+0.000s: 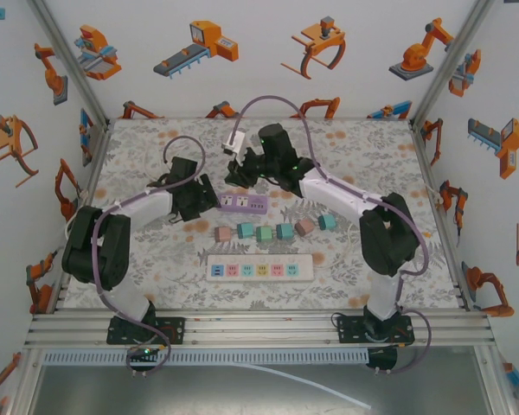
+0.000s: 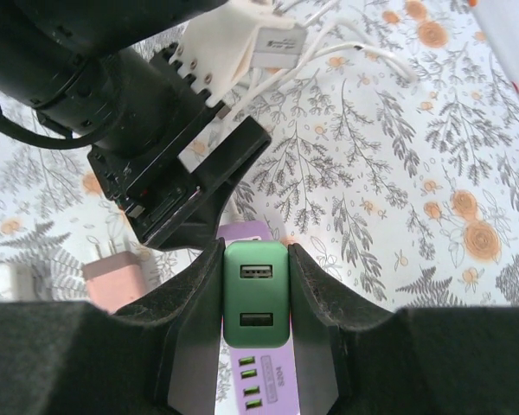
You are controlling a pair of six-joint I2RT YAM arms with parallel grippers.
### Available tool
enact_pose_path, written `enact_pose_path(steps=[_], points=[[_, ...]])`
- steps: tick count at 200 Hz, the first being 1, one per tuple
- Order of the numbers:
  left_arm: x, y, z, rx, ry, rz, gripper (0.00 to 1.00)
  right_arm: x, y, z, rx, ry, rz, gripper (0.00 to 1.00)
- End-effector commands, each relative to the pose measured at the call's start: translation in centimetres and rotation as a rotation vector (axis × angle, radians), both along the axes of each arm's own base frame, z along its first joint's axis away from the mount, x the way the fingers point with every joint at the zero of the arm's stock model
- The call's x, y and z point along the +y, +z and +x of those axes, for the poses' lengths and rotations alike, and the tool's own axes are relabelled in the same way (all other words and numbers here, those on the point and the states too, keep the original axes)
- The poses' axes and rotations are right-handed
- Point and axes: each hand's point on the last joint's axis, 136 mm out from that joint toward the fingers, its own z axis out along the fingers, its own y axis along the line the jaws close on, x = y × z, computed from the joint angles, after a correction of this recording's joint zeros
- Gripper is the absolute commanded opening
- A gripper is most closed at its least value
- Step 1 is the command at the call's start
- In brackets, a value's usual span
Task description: Pull the plug off the socket
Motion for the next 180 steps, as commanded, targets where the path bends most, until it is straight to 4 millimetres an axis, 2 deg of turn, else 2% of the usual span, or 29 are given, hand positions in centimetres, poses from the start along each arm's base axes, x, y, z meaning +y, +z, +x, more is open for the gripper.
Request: enact_pose_path(steps=[1, 40, 62, 81, 134, 180], points=[[-2.2, 3.4, -0.3, -0.096, -0.133, -0.068, 0.7, -2.1, 2.4, 0.1, 0.075, -0.091, 0.069, 0.18], [-5.2, 9.0, -2.0, -0.268, -0.327, -0.152, 0.74, -6.5, 4.8, 0.4, 0.224, -0.211, 0.19, 0.18], [-6.4, 11.9, -3.6, -0.346, -0.426, -0.192, 0.76, -9.7, 5.9, 1.4, 0.342, -0.307, 0.282, 0.19], [-6.9, 14.0, -5.0, -0.399, -0.487, -0.222, 0.81, -12.9, 6.0, 2.4, 0.441, -0.39, 0.347, 0.19], [-7.3, 18.3, -9.5, -0.518, -0.633, -0.248, 0.96, -22.5, 2.5, 4.4, 0.66, -0.634, 0.43, 0.2], [-7.0, 20.4, -12.2, -0.57, -0.707, -0.254, 0.99, -30.2, -1.3, 5.0, 0.754, -0.836, 0.466, 0.22]])
